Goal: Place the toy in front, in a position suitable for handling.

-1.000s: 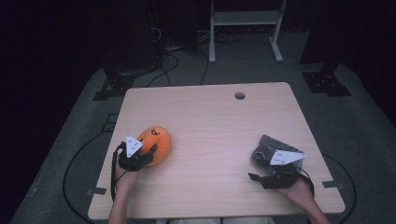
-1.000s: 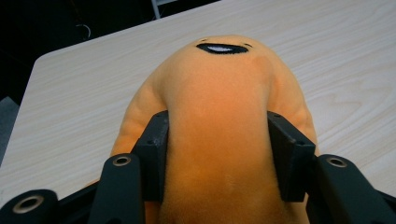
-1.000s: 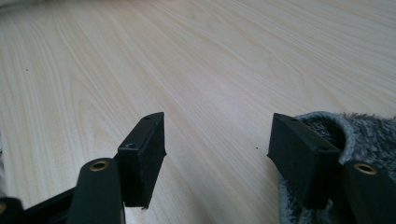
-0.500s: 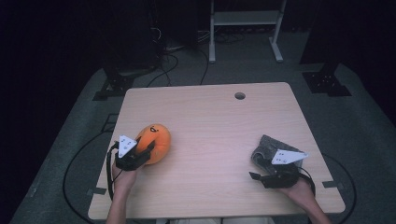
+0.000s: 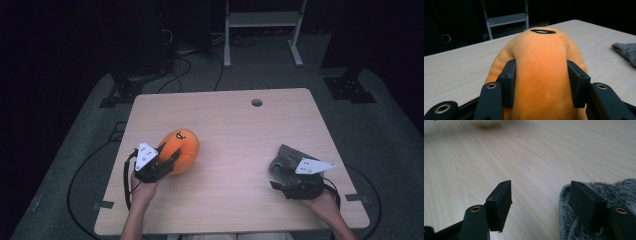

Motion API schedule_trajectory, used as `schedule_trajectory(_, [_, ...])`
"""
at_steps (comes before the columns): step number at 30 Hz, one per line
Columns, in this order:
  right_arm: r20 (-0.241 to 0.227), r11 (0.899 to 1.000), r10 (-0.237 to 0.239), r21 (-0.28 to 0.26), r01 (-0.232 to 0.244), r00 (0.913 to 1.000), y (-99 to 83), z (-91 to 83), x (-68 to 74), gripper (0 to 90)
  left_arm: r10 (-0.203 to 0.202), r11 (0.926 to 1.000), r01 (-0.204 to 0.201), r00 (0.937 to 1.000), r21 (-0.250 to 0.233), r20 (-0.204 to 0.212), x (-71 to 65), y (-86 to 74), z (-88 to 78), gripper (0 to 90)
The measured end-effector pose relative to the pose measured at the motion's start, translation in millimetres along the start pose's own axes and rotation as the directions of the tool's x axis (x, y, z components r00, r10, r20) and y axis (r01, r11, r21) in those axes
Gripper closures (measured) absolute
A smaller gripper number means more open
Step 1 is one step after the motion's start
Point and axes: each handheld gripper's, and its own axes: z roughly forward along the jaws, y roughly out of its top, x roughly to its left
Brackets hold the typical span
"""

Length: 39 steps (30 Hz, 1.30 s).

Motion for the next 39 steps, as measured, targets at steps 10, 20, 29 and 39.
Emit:
schedule_trajectory(10, [0.096,0.998,0.045,-0.043,-0.041,0.9944,-0.2,-8.4,-14.2,33.8,0.068,0.9976,-0.069,0.9908,0.001,0.117,-45.0,8.8,15.8,49.7])
schedule_trajectory(20, [0.238,0.991,0.137,-0.032,-0.133,0.9614,-2.0,-7.5,-42.8,35.9,0.130,0.9909,-0.134,0.9650,0.005,0.228,-79.1,7.7,30.1,48.9])
schedule_trajectory(29, [0.282,0.982,0.167,0.036,-0.184,0.9448,-6.2,3.1,-57.3,37.6,0.201,0.9776,-0.210,0.9169,-0.011,0.345,-107.8,4.0,41.7,48.1])
schedule_trajectory(39, [0.292,0.978,0.156,0.086,-0.188,0.9436,-5.6,17.1,-61.6,39.6,0.244,0.9648,-0.263,0.8777,-0.013,0.412,-129.5,-2.1,52.7,47.2])
